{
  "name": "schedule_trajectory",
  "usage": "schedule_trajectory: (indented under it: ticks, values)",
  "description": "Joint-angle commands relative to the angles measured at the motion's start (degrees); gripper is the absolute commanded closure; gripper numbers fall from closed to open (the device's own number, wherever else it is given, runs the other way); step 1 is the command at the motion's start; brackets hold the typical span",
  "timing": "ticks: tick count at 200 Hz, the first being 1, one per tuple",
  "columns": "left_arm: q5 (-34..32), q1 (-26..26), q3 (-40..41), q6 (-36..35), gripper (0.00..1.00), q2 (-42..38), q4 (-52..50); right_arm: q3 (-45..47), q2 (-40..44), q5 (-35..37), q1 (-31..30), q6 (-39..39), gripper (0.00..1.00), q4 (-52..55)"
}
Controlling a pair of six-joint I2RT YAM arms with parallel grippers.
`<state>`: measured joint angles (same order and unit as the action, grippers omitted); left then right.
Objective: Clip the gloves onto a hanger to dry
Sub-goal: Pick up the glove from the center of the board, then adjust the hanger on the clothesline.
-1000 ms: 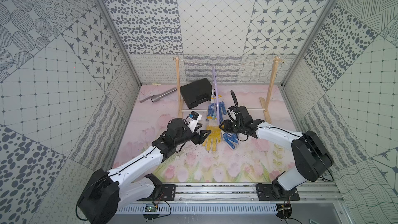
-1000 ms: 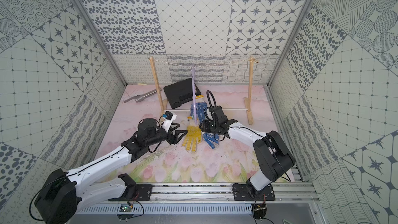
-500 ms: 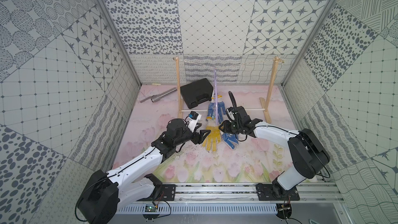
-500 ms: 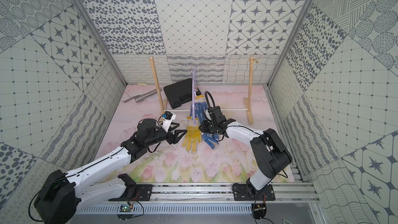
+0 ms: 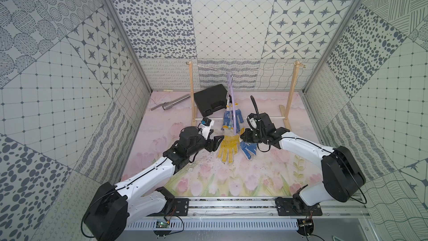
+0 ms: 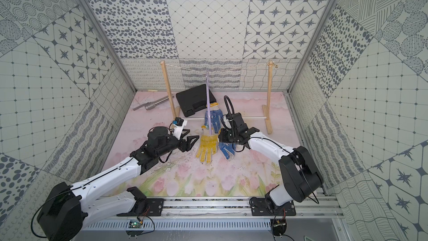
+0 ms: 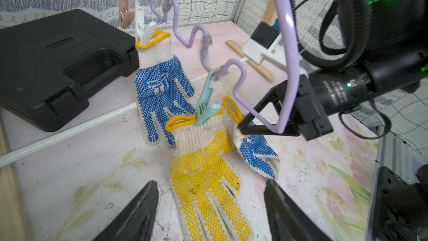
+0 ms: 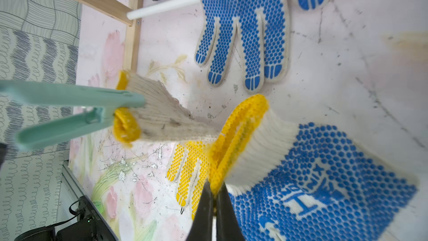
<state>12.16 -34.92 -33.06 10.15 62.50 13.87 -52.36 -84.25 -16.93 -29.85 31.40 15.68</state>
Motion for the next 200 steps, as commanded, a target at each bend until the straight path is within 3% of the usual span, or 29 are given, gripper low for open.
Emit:
schedule_trajectory:
  ticks: [1,51,73,123,159,200]
  values:
    - [-4.5,2.9,-3.7,-0.6,0.24,3.9,0.8,0.5,3.5,-1.4,3.0,-4.5,1.0,2.2]
    - [3.8,11.2,-12.0,-2.5,0.22,18.0,5.8,-5.4,5.1,-1.2,10.5,-14.3,1.0,8.3]
    - [4.9,12.0,-16.2,-5.3,0.23,23.9,8.3,-9.0,4.7,0.7,12.3,-17.3,1.0,9.8]
    - [11.1,14.1,-25.7,-12.8,0.17,36.8,15.3,-15.7,0.5,-2.8,15.2,-16.7,1.0,8.8]
    - [19.2,16.7,-34.2,-11.9,0.12,45.7,19.6,-19.2,-4.3,-6.2,15.5,-16.0,1.0,6.7]
    - [21.6,18.0,-44.3,-16.4,0.12,53.6,17.2,-20.5,-8.7,-10.3,16.0,-15.3,1.0,3.8]
